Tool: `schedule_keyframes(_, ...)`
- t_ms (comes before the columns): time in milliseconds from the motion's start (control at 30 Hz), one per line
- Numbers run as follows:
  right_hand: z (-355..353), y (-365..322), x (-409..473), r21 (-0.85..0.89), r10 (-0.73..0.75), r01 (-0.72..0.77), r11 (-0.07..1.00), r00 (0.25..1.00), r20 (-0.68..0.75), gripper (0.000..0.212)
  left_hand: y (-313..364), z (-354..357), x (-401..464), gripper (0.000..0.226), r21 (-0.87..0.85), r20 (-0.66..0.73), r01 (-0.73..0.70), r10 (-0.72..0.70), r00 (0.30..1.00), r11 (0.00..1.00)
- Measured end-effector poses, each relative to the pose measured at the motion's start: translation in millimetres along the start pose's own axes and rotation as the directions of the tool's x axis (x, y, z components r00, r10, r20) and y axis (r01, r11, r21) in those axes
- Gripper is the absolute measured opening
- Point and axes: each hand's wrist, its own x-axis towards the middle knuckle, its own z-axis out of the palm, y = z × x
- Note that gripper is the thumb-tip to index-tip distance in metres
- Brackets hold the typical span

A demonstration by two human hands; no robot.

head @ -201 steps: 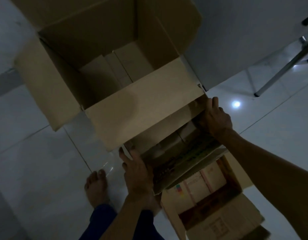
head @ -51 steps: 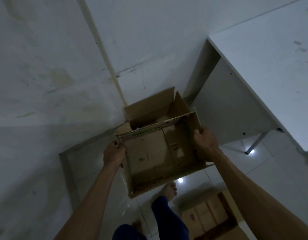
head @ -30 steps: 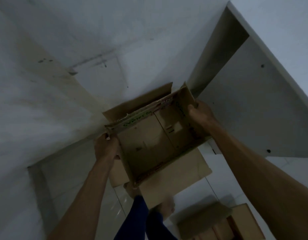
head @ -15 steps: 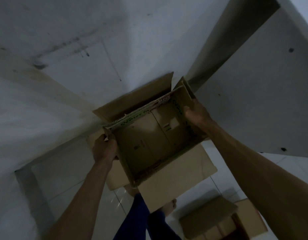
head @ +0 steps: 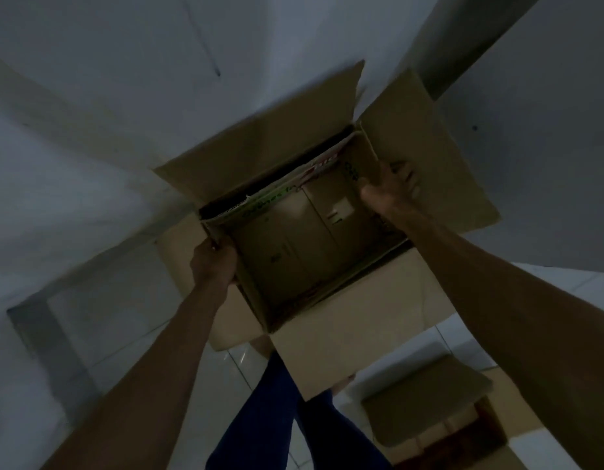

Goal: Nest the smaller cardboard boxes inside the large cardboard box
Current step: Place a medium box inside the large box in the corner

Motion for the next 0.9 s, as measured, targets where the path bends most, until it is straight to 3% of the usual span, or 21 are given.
schedule_keyframes(167,26.7,4.4,13.5,-0.027,0.002,-0.002,1.000,1.000,-0.022,0.071,-6.2,6.9,24.8,0.025,0.072,-0.021,-0.001,0.002,1.000,0.997)
schedule_keyframes(367,41.8,5.3,8.5,-0.014,-0.078,0.077,0.997,0.996,-0.048,0.082,0.8,32.1,22.4,0.007,-0.032,0.041,0.031,-0.030,0.999,0.999)
schedule_keyframes(500,52.0,13.9,-2.0,-0.090,-0.121,0.122,0.988,0.993,0.010,0.097,12.6,54.7,10.2,0.039,0.329,-0.023,-0.156,0.173,0.985,0.932)
schedule_keyframes(567,55.9,19.9,-5.3,-0.144,-0.166,0.169,0.975,0.986,0.034,0.105,14.0,65.1,4.5,0.063,0.489,0.063,-0.241,0.241,0.968,0.838)
schedule_keyframes(633,57.1,25.1,-8.0,-0.181,-0.224,0.224,0.958,0.974,0.020,0.107,6.5,73.6,2.1,0.084,0.667,0.161,-0.349,0.330,0.930,0.658)
schedule_keyframes(700,55.7,28.8,-12.5,-0.276,-0.294,0.276,0.921,0.955,-0.027,0.105,-2.0,78.7,4.0,0.076,0.766,0.243,-0.457,0.455,0.857,0.452)
schedule_keyframes(767,53.6,33.7,-17.7,-0.407,-0.340,0.291,0.866,0.939,-0.051,0.104,-9.5,75.3,7.3,0.056,0.832,0.348,-0.499,0.471,0.810,0.243)
schedule_keyframes(900,50.6,47.5,-24.6,-0.551,-0.377,0.288,0.783,0.925,-0.052,0.101,-27.9,52.6,14.7,0.053,0.890,0.423,-0.455,0.373,0.826,-0.002)
